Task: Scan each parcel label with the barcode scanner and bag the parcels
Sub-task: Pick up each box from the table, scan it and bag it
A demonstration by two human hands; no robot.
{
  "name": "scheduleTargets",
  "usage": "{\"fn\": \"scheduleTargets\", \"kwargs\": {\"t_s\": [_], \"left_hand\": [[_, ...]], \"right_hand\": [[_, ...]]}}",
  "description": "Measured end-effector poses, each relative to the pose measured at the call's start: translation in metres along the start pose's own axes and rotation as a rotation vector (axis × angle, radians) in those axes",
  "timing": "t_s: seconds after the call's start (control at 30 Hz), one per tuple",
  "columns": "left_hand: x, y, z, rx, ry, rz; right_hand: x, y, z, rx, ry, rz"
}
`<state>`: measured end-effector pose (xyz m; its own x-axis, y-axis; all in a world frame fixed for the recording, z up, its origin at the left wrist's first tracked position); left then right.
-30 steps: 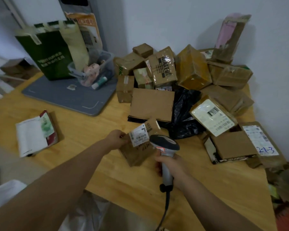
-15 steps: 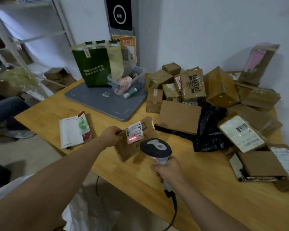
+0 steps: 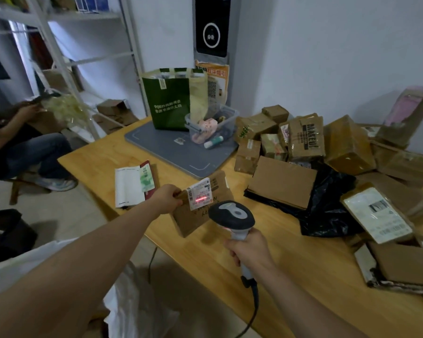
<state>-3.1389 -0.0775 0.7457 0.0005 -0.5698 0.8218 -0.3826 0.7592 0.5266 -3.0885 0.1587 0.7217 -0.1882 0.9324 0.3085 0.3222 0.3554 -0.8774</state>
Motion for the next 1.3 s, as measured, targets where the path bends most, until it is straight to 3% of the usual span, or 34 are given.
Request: {"fn": "scheduleTargets", "kwargs": {"t_s": [0.37, 0.43, 0.6, 0.8, 0.97, 1.2, 1.3], "left_hand": [[0.017, -0.042, -0.016, 0.137, 0.067, -0.109], [0.016, -0.061, -0.021, 0.237, 0.079, -0.211], [0.004, -0.139, -0.059, 0.603, 0.203, -0.783], [-0.003, -0.245, -0.120, 0.853, 0.408, -0.838], [-0.014, -0.319, -0.170, 1.041, 0.599, -1.120], [-0.008, -0.377, -0.195, 1.176, 0.737, -1.212], [-0.004, -0.397, -0.186, 1.095, 0.714, -1.132]], "right_hand": [[-0.029, -0.014, -0.005, 0.058, -0.089, -0.029], [-0.037, -0.014, -0.004, 0.045, -0.114, -0.011], [-0.074, -0.014, -0.005, 0.006, -0.198, -0.041], [-0.137, -0.014, -0.018, -0.021, -0.343, -0.120], [-0.195, -0.008, -0.031, -0.064, -0.466, -0.199], [-0.255, 0.004, -0.043, -0.181, -0.546, -0.321], [-0.266, 0.007, -0.043, -0.203, -0.552, -0.347]]}}
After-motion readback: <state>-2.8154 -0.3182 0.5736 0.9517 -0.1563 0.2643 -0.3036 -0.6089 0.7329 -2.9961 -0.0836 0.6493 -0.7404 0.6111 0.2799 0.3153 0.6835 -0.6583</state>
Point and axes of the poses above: each hand's wrist, its own z-axis towards the middle knuckle, its own x-axis out of the back of the hand, y = z × x, the point moved 6 cm from there along z, towards the middle knuckle, and after that the axes turned 5 degrees about y, right-handed, at the moved point
